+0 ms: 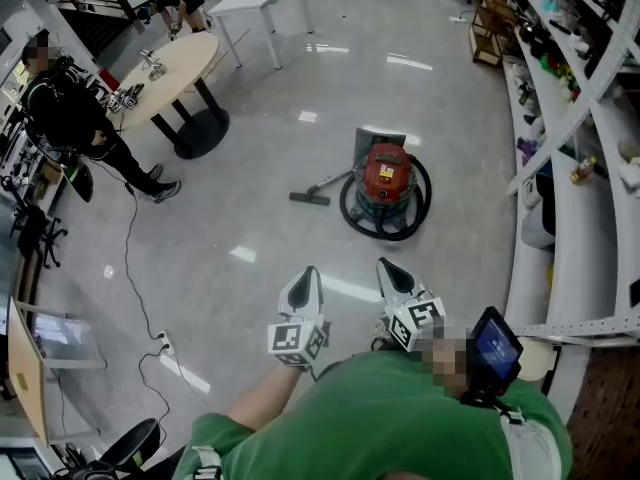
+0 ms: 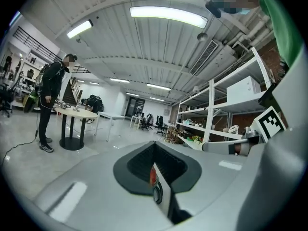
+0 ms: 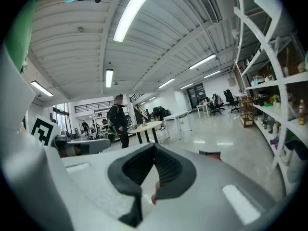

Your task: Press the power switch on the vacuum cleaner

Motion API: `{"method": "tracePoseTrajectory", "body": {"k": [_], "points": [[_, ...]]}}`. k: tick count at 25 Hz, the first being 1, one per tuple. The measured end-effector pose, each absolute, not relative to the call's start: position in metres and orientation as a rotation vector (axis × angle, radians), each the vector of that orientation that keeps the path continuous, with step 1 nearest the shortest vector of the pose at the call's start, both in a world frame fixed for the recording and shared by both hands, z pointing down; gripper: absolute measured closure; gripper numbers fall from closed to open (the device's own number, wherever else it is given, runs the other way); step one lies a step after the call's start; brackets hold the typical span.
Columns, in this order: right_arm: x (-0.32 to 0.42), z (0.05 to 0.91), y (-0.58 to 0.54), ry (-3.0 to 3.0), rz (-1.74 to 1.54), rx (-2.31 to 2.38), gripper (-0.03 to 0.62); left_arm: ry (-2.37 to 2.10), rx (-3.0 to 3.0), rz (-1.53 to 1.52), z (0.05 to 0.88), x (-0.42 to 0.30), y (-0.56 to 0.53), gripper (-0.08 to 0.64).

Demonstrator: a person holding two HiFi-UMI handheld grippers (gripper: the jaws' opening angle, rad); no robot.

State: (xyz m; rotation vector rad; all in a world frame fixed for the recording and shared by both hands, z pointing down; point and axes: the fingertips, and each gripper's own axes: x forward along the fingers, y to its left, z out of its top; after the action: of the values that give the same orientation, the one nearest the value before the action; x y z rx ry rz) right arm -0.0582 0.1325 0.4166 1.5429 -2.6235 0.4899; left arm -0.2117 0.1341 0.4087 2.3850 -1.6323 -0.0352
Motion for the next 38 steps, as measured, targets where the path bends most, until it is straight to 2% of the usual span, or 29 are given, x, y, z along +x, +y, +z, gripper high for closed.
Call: {"method": "tracePoseTrajectory", "body": {"k": [19,38], "points": [[0.059,0.431,0.023,-2.561,0.564,1.666,0.589,-1.559,2.403,0.072,0.424,-0.107,0.009,0.552],[0.050,0.438,-0.084,-2.372,0.554,1.828,0.591,-1.348,2.481,0.052,0.431,-0.115,-0.120,0.552]]}}
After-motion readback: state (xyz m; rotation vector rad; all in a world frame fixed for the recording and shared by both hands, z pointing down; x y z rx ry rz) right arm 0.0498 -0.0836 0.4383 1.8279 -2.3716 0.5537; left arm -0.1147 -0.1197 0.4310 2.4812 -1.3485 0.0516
